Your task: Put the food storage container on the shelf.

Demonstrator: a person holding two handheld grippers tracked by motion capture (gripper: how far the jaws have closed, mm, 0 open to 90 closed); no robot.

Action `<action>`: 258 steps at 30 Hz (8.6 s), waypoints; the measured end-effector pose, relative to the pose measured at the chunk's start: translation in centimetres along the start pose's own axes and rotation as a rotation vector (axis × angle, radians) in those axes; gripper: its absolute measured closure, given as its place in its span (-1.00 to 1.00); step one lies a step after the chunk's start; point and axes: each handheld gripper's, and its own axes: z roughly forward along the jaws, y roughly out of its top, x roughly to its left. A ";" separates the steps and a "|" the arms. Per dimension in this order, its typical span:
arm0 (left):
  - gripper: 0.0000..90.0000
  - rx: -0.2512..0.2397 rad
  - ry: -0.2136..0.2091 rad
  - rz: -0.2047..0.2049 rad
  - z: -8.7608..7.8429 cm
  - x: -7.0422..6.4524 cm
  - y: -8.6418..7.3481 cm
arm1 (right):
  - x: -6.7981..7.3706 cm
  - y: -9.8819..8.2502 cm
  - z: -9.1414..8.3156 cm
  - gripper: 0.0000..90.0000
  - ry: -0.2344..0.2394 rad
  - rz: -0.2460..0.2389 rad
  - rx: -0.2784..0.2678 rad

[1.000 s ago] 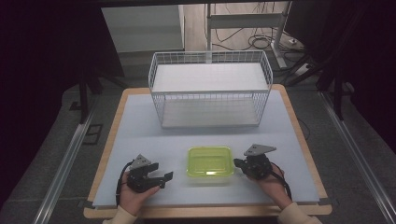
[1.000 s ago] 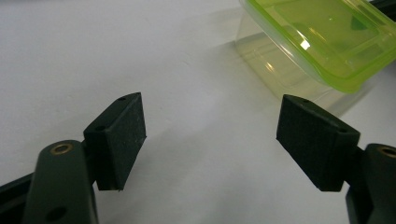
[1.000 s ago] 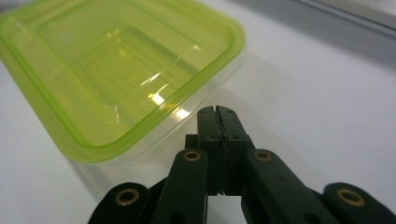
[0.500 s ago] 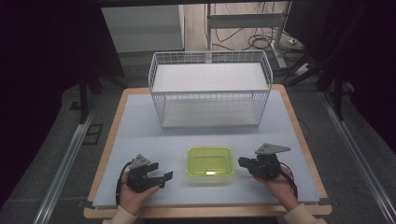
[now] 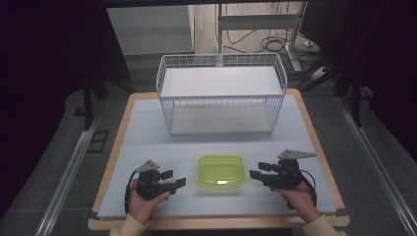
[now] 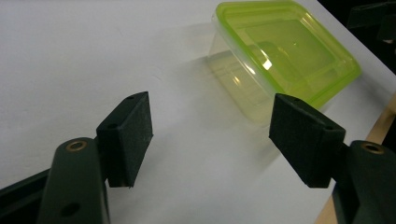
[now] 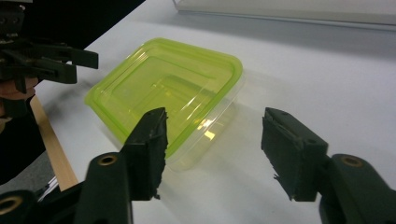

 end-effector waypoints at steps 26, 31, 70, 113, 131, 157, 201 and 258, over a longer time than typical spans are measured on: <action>-0.29 0.064 -0.139 -0.171 4.5 -0.2 4.0 | -0.3 2.1 3.5 0.00 0.003 0.163 0.063; -0.23 0.078 -0.151 -0.194 4.7 0.1 3.9 | -0.7 1.8 3.4 0.04 0.012 0.203 0.072; 0.66 0.136 -0.262 -0.227 5.3 -0.1 3.4 | -1.5 1.2 4.3 0.64 0.142 0.298 0.142; 0.80 0.043 -0.287 -0.166 1.7 -1.8 6.9 | 0.6 5.5 0.8 0.81 0.182 0.280 0.042; 0.80 0.012 -0.275 -0.134 0.0 -2.4 10.2 | 1.4 8.7 -0.3 0.81 0.184 0.246 0.003; 0.80 -0.027 -0.251 -0.085 -1.5 -3.2 16.1 | 1.4 14.3 -1.7 0.81 0.178 0.215 -0.041; 0.80 -0.016 -0.220 -0.121 0.1 -0.2 28.1 | -3.5 25.8 -0.2 0.81 0.163 0.260 -0.043; -0.29 -0.115 -0.088 -0.125 4.3 1.6 31.2 | -5.6 28.2 3.7 -0.06 -0.091 0.235 -0.103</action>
